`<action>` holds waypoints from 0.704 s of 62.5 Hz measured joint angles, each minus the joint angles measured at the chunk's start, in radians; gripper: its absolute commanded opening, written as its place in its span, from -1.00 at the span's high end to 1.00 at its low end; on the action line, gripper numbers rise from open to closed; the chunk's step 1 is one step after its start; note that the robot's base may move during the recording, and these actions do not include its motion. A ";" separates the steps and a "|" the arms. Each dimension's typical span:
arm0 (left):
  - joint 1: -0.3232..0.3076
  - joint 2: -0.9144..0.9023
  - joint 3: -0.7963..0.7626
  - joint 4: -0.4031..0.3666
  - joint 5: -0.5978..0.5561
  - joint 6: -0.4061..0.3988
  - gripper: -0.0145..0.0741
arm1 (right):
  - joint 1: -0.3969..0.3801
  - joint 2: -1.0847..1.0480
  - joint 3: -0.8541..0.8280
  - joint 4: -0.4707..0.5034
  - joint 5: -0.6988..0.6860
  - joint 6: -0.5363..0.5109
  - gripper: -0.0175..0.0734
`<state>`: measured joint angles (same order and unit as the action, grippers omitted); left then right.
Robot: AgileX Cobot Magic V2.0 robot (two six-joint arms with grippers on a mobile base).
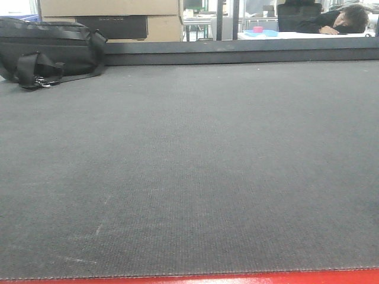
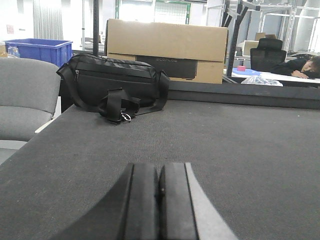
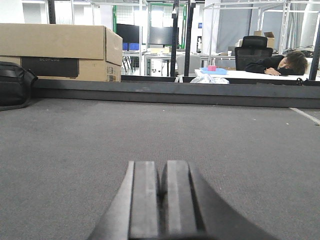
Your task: Grab block from conveyor and place in blue bin
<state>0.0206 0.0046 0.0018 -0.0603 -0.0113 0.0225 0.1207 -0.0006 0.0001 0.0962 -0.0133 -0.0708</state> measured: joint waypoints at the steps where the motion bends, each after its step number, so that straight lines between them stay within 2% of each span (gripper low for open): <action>1: 0.000 0.000 0.000 0.000 0.000 0.000 0.92 | 0.000 0.000 0.000 0.000 0.000 0.000 0.97; 44: 0.000 0.000 0.000 0.000 0.000 0.000 0.92 | 0.000 0.000 0.000 0.000 0.000 0.000 0.97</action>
<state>0.0206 0.0046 0.0018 -0.0603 -0.0113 0.0225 0.1207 -0.0006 0.0001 0.0962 -0.0137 -0.0708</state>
